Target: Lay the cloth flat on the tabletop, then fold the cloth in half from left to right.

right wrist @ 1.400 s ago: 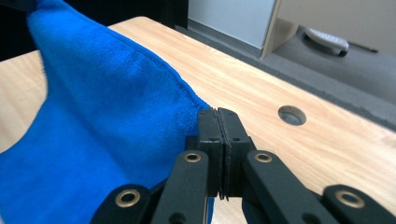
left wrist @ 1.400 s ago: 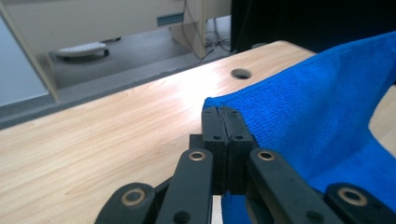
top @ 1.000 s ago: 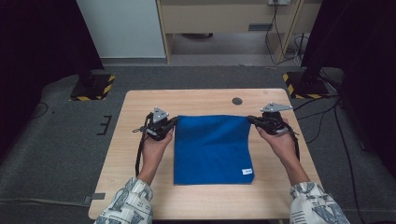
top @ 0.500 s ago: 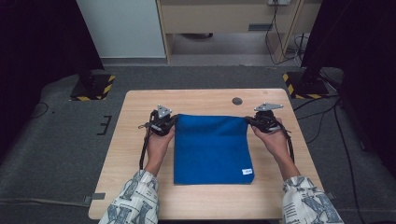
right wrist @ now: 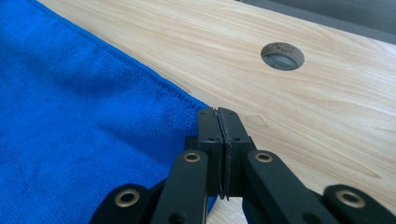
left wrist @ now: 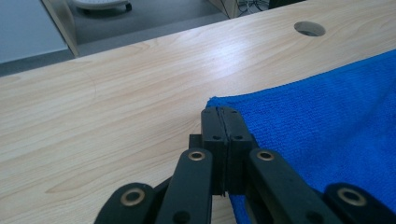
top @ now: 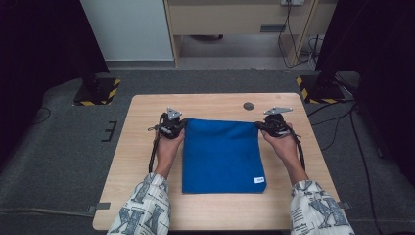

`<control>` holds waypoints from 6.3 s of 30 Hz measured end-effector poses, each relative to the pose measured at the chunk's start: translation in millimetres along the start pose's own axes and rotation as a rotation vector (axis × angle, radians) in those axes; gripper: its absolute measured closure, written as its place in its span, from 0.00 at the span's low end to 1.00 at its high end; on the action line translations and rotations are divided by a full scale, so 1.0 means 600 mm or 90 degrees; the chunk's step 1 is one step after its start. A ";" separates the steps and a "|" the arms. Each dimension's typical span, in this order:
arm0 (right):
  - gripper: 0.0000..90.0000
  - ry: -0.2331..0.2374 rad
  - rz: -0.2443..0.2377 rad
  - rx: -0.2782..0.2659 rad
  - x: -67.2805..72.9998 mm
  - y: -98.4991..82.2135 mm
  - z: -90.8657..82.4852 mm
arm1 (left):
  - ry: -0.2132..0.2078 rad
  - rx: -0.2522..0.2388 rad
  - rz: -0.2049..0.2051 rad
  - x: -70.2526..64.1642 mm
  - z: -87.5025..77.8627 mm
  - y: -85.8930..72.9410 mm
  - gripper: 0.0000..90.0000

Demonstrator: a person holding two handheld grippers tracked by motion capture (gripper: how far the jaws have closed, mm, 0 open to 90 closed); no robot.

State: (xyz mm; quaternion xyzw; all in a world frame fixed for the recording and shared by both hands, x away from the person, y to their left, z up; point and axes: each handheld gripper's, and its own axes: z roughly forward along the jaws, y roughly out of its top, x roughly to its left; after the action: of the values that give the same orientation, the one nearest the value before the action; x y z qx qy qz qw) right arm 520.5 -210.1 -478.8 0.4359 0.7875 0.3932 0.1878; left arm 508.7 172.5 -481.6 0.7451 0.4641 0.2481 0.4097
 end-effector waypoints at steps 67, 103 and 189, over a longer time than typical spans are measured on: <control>0.17 -0.127 0.084 -0.008 -0.040 0.006 0.017 | 0.032 -0.016 -0.023 0.048 -0.094 -0.069 0.51; 0.17 0.083 -0.025 -0.006 0.200 0.000 0.020 | 0.003 0.036 -0.052 0.089 -0.107 -0.109 0.10; 0.94 0.231 -0.200 0.026 0.464 -0.097 0.029 | -0.010 0.060 -0.038 0.091 -0.103 -0.125 0.11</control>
State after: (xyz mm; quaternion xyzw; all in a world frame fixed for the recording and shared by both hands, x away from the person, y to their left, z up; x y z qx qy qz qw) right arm 347.3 11.8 -521.7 0.2337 0.8742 0.4153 0.0931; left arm 450.4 262.5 -511.6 0.7513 0.4940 0.2077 0.3852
